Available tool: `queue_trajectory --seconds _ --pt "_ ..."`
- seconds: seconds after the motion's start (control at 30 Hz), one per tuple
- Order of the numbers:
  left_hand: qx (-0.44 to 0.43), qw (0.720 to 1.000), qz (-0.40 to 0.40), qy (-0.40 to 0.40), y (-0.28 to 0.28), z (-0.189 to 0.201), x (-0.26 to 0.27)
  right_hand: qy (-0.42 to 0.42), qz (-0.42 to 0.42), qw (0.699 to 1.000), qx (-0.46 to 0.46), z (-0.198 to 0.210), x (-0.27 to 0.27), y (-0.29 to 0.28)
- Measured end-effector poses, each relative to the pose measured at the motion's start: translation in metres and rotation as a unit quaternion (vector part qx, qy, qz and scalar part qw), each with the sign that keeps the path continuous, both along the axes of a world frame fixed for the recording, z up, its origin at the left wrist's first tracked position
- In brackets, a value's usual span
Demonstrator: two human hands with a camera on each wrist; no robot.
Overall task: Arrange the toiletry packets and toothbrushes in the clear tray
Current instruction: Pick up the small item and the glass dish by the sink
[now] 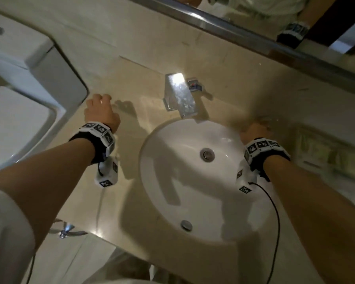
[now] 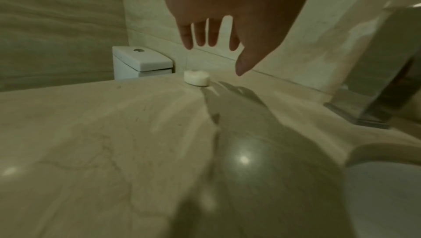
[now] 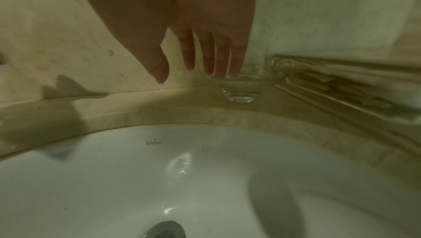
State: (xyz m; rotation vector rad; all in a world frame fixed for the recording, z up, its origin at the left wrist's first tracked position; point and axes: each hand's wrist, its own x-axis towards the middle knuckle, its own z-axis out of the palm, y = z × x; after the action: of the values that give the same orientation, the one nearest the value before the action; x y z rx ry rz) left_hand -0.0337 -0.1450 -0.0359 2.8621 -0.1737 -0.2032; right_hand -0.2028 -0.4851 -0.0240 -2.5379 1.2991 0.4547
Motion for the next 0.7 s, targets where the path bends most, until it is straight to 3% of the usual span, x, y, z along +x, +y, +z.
queue_trajectory --seconds 0.23,0.37,0.53,0.7 --pt "0.048 0.992 0.029 0.111 0.012 -0.026 0.032 -0.005 -0.051 0.998 -0.033 -0.005 0.007 0.000" --pt "0.091 0.990 0.005 0.103 0.016 -0.032 0.040 -0.007 -0.055 0.998 -0.043 -0.011 0.005 -0.002" --pt "0.044 0.990 0.019 0.132 0.006 -0.024 0.038 -0.006 -0.057 0.997 -0.056 -0.013 0.000 -0.002" --pt "-0.008 0.992 -0.031 0.124 -0.018 -0.011 0.034 -0.014 -0.036 0.998 -0.045 -0.008 -0.007 -0.005"
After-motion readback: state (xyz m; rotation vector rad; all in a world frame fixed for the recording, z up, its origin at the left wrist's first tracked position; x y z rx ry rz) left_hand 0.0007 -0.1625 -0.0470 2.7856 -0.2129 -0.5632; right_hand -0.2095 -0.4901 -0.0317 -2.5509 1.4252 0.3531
